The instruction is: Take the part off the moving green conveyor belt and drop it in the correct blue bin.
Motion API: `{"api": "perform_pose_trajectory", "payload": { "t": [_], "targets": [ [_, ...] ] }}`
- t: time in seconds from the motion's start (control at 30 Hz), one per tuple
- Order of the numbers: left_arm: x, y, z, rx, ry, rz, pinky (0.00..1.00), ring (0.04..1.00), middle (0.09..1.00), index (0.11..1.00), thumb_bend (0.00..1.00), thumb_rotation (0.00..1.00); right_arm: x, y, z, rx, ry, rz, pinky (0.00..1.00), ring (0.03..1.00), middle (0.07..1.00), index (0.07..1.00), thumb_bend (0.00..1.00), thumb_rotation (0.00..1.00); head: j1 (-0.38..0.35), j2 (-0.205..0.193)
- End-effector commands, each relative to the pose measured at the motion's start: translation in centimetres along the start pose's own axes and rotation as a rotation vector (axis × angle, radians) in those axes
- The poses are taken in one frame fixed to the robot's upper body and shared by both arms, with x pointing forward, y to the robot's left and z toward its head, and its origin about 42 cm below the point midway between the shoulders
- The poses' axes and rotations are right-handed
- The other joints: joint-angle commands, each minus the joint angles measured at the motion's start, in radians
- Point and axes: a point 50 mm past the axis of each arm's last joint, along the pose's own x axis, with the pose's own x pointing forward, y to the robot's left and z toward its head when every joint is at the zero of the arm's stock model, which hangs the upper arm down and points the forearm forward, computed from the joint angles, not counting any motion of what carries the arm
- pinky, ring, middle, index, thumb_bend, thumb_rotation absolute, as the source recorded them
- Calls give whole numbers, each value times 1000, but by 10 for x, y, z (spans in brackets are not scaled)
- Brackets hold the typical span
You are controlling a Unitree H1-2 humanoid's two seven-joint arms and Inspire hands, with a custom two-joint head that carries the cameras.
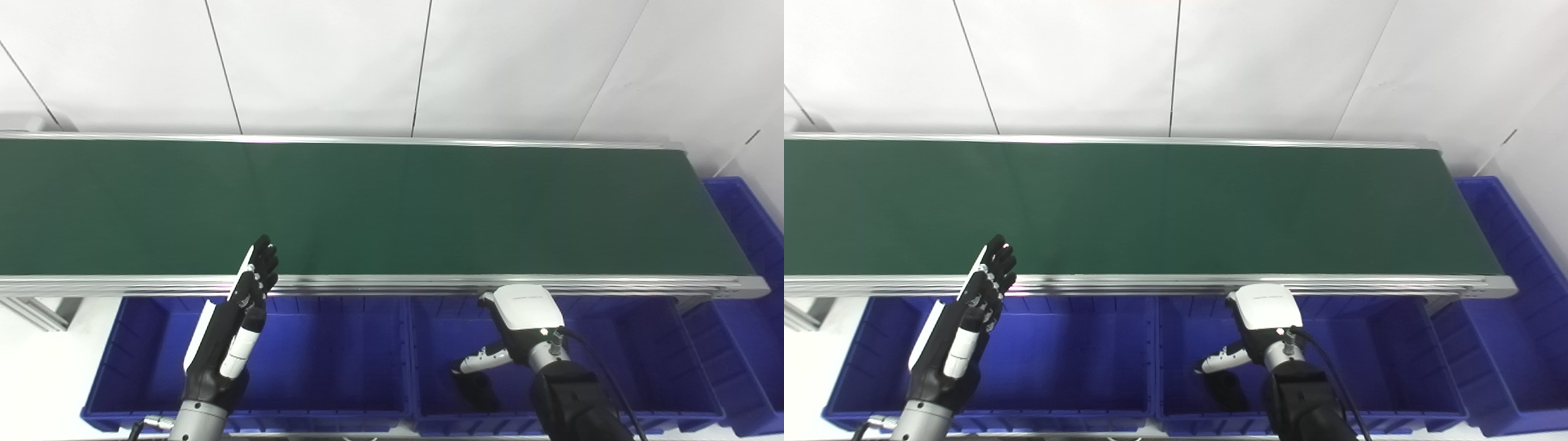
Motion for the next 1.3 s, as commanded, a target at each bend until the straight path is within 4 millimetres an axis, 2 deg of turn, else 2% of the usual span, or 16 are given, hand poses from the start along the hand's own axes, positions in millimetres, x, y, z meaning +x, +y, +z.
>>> {"api": "perform_pose_trajectory", "payload": {
  "t": [0.0, 0.1, 0.27, 0.3, 0.4, 0.43, 0.47, 0.5, 0.57, 0.7, 0.8, 0.9, 0.97, 1.27],
  "targets": [
    [2, -2, 6, 15, -58, 0, 1000, 1000, 1000, 1000, 813, 900, -3, -15, -1, 42, -10, -41, 522, 679, 786, 800, 1000, 763, 8, -3],
    [1, -5, 4, 23, -53, 7, 1000, 1000, 1000, 1000, 826, 905, -13, -26, 2, 100, -45, -45, 513, 664, 760, 790, 1000, 773, 30, -13],
    [0, -12, -1, 49, -52, 14, 1000, 1000, 1000, 1000, 849, 917, -40, -48, 8, 183, -160, -94, 551, 679, 762, 779, 1000, 892, 80, -38],
    [-1, -14, -2, 61, -49, 17, 1000, 1000, 1000, 1000, 854, 926, -49, -51, 9, 265, -195, -118, 552, 673, 754, 770, 949, 916, 97, -49],
    [-3, -16, -4, 85, -44, 24, 1000, 1000, 1000, 1000, 864, 936, -67, -55, 9, 516, -258, -173, 565, 684, 755, 761, 889, 920, 117, -63],
    [-4, -17, -5, 89, -46, 29, 1000, 1000, 1000, 1000, 868, 939, -70, -52, 7, 615, -278, -185, 572, 691, 758, 760, 874, 916, 137, -77],
    [-4, -17, -5, 91, -47, 33, 995, 996, 1000, 1000, 864, 934, -72, -49, 5, 683, -290, -197, 630, 750, 785, 775, 859, 925, 137, -77],
    [-6, -17, -6, 98, -57, 41, 993, 995, 1000, 1000, 863, 933, -72, -42, 2, 773, -314, -216, 651, 771, 794, 780, 854, 928, 157, -93],
    [-9, -17, -8, 113, -73, 54, 985, 994, 1000, 1000, 855, 923, -73, -29, -3, 914, -342, -262, 778, 841, 850, 821, 845, 945, 172, -107],
    [-12, -18, -12, 135, -89, 75, 988, 995, 1000, 1000, 858, 919, -70, 2, -7, 1225, -354, -343, 827, 860, 853, 850, 837, 935, 201, -137],
    [-13, -18, -14, 154, -96, 84, 978, 999, 1000, 1000, 841, 925, -66, 20, -6, 1389, -356, -406, 854, 877, 863, 870, 836, 956, 225, -160],
    [-13, -18, -17, 175, -100, 93, 963, 996, 1000, 1000, 839, 928, -64, 27, -5, 1435, -367, -452, 860, 891, 893, 912, 815, 986, 237, -172],
    [-13, -17, -19, 189, -110, 96, 961, 997, 1000, 1000, 847, 923, -62, 33, -5, 1422, -385, -475, 887, 921, 937, 953, 859, 997, 252, -190],
    [-12, -15, -25, 188, -131, 113, 959, 993, 1000, 1000, 854, 885, -62, 47, -9, 1367, -459, -490, 976, 985, 1000, 999, 858, 982, 287, -238]
  ]
}}
